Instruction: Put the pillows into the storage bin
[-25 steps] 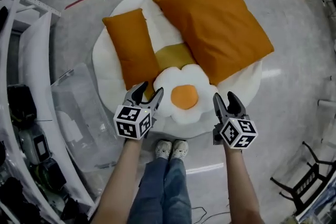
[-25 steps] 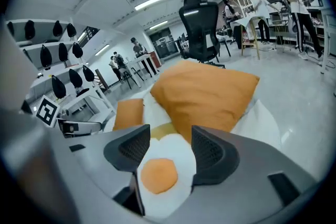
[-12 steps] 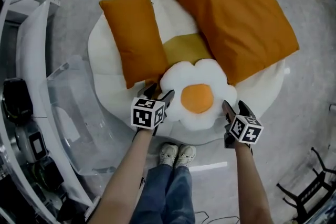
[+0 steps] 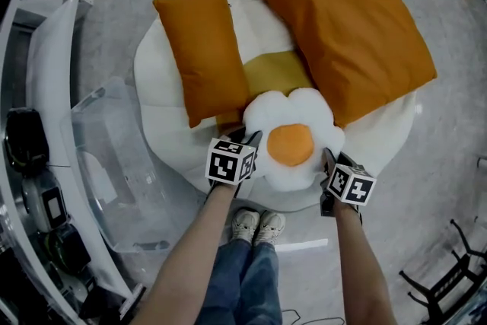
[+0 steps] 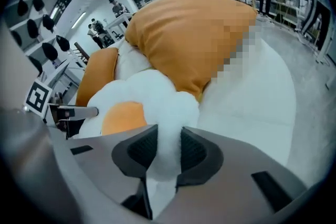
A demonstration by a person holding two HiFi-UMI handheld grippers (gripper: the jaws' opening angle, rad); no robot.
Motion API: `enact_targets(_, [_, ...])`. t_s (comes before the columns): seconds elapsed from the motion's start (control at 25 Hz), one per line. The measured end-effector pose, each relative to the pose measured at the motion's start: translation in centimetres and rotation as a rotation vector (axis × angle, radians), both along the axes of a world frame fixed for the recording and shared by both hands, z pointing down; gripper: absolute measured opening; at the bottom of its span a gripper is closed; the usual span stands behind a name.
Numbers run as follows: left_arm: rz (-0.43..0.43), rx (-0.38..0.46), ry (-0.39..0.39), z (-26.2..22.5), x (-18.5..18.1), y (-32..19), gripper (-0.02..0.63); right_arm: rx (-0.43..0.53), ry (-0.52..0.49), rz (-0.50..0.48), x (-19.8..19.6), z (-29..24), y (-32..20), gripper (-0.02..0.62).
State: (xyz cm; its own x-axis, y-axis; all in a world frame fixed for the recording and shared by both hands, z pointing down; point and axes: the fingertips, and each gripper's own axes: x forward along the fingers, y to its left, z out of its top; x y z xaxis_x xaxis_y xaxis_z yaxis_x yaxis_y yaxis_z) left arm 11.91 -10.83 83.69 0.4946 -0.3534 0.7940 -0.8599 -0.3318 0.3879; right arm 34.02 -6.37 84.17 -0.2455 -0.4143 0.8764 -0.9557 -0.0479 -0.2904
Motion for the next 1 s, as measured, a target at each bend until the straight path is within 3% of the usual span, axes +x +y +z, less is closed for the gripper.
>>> enact_targets(0.24, [-0.047,0.055,0.015,-3.8,-0.6,0.5,0.106,0.067,-0.007,-0.03,-1.1,-4.1,0.0,0.075])
enact_targets(0.52, [-0.153,0.155,0.048,-13.1,-3.9,1.8,0.107,0.162,-0.036,-0.084,-4.0,-13.6,-0.5,0.075])
enact_targets(0.72, [-0.284,0.206,0.05,-19.8,-9.9,4.2,0.107,0.221,-0.053,-0.224,-10.0,-20.2,-1.2,0.078])
enact_targets(1.0, [-0.492,0.25,-0.01,-25.0,-21.9,9.7,0.107,0.266,-0.118,-0.426,-22.5,-24.9,-0.2,0.081])
